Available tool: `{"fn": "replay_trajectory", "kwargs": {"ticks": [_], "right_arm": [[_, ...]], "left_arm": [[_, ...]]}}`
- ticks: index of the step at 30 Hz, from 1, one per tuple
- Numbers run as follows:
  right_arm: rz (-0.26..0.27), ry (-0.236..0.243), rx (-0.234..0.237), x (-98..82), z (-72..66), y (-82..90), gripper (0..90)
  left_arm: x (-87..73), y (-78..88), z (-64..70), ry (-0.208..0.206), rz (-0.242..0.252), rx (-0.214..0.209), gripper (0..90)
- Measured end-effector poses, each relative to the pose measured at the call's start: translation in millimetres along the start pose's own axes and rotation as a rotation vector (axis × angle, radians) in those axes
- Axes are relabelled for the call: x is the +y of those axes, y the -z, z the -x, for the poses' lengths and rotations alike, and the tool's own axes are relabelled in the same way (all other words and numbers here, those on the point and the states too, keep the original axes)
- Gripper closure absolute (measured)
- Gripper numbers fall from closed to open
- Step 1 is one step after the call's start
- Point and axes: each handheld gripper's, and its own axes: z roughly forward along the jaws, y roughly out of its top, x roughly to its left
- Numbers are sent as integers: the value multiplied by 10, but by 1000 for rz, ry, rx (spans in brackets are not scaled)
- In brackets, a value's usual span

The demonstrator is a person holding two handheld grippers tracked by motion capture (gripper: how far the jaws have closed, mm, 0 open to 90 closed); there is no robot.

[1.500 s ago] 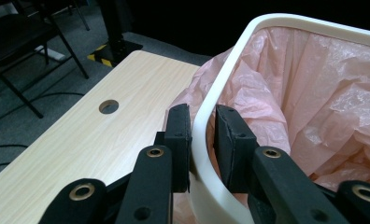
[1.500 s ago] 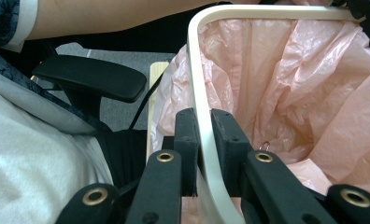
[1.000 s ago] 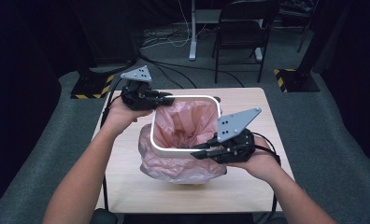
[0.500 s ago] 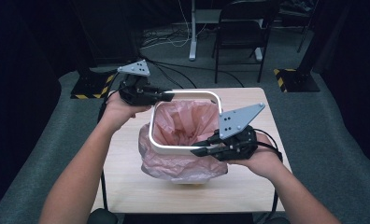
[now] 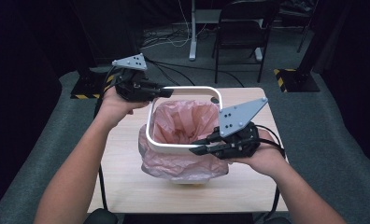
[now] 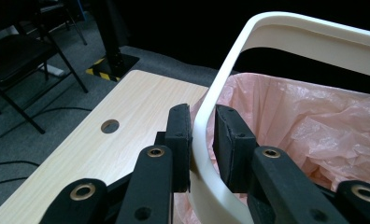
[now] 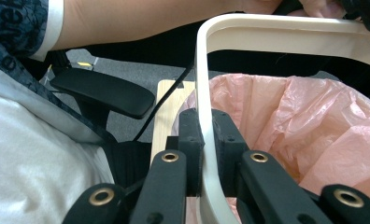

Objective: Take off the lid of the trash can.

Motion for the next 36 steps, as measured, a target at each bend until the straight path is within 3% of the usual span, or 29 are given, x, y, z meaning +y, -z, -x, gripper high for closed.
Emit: {"fn": "replay_trajectory", "kwargs": {"ticks": [13,17,24,30,36], "right_arm": [[-7,-11,10,-80,27,-11,845],[-15,-18,11,-108,34,-18,845],[-10,-25,-4,-115,34,11,845],[-1,-39,-32,-159,24,75,844],[-2,-58,-90,-208,43,188,844]], "left_arm": [[-28,-92,-6,21,3,9,740],[-9,-77,1,36,26,35,595],[30,39,50,36,83,68,457],[12,220,72,36,124,84,442],[-80,328,61,35,130,108,445]]}}
